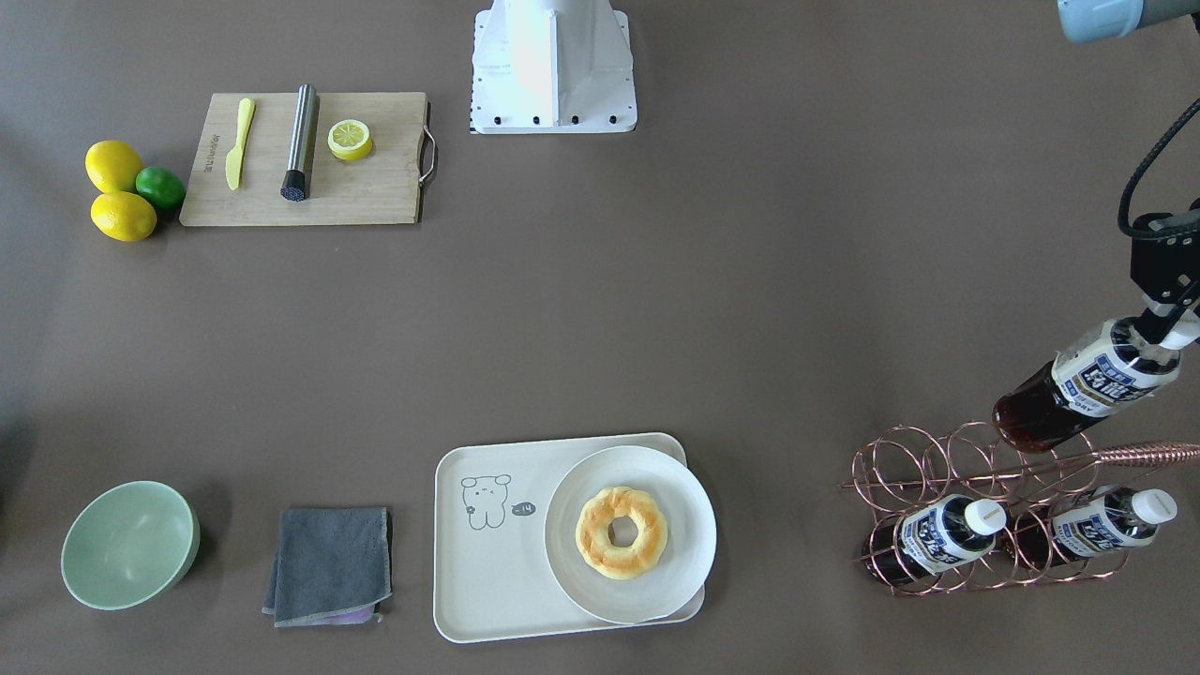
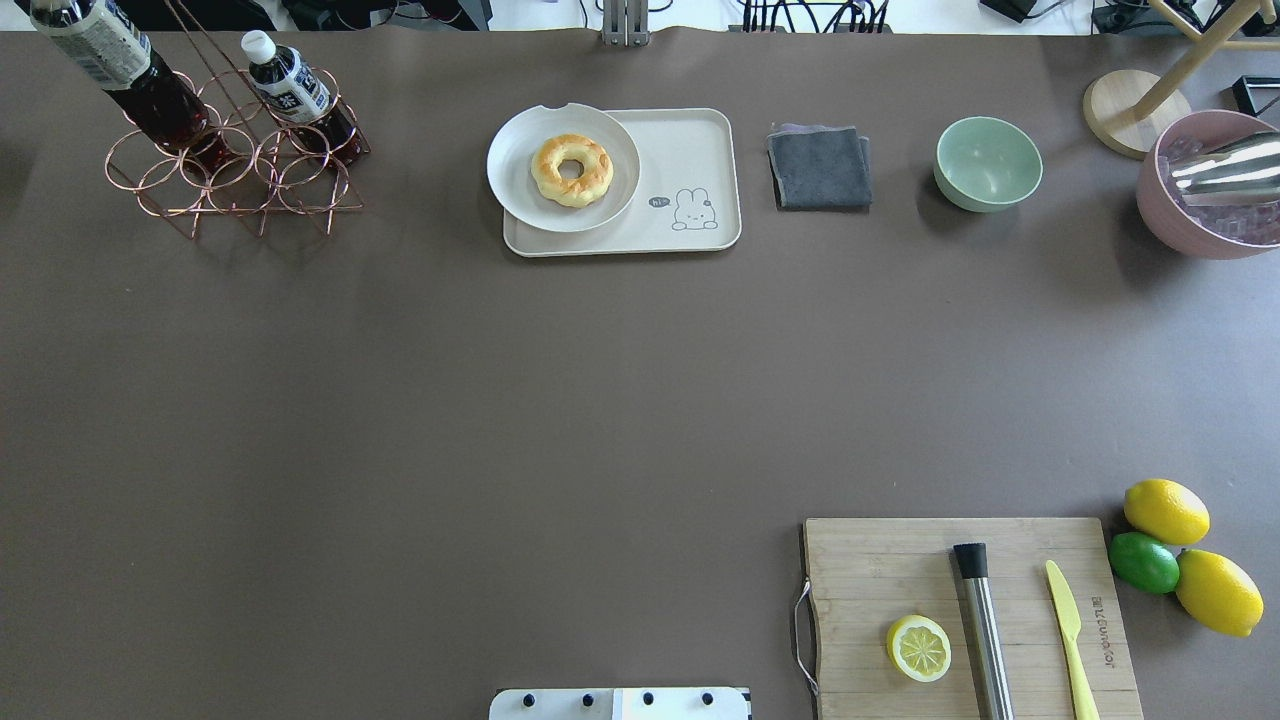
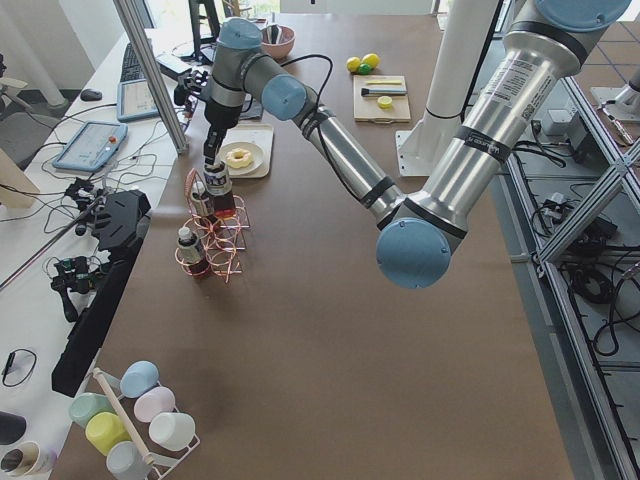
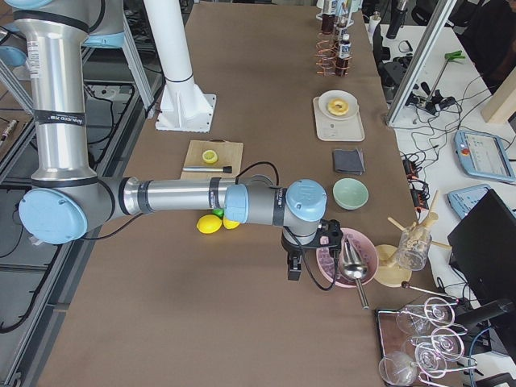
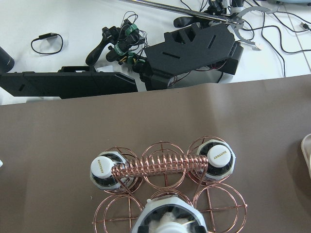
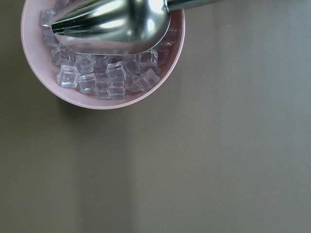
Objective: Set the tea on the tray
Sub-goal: 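Grasp the tea bottle with the left gripper and lift it out of the rack, then carry the bottle with the left gripper and set it upright on the table, then open the left gripper and withdraw the left arm toward the rack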
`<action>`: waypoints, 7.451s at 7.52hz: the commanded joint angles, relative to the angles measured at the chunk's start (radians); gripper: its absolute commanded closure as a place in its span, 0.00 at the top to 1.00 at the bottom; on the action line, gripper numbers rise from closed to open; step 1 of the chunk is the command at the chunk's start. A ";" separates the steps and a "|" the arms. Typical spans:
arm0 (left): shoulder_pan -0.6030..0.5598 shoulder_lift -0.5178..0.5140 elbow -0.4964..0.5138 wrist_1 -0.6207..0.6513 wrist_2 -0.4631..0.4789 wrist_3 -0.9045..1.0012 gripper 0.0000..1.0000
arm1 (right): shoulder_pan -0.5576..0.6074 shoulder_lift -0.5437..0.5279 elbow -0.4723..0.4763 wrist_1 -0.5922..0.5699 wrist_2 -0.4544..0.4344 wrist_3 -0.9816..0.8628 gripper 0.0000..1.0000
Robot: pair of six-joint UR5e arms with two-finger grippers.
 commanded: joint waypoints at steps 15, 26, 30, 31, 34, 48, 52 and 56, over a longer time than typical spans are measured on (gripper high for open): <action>0.908 -0.505 0.028 0.364 0.558 -0.808 0.00 | 0.002 -0.012 0.001 0.000 -0.002 -0.003 1.00; 0.927 -0.476 0.088 0.282 0.576 -0.795 0.00 | 0.002 -0.022 0.001 0.000 -0.001 0.000 1.00; 0.927 -0.474 0.102 0.272 0.597 -0.795 0.00 | 0.000 -0.021 0.001 0.000 0.001 0.000 1.00; 0.927 -0.462 0.102 0.262 0.597 -0.795 0.00 | 0.000 -0.021 0.001 0.000 -0.001 0.000 1.00; 0.927 -0.453 0.100 0.253 0.609 -0.797 0.71 | 0.000 -0.021 -0.001 0.000 -0.001 0.000 1.00; 0.581 0.022 -0.093 -0.106 0.410 -0.572 0.98 | 0.000 0.022 0.009 0.000 0.001 0.032 1.00; 0.137 0.253 -0.060 -0.107 0.026 0.116 0.98 | -0.003 0.054 0.019 0.003 0.001 0.054 1.00; -0.154 0.334 0.085 -0.107 -0.085 0.486 0.98 | -0.087 0.134 0.114 -0.005 -0.005 0.093 1.00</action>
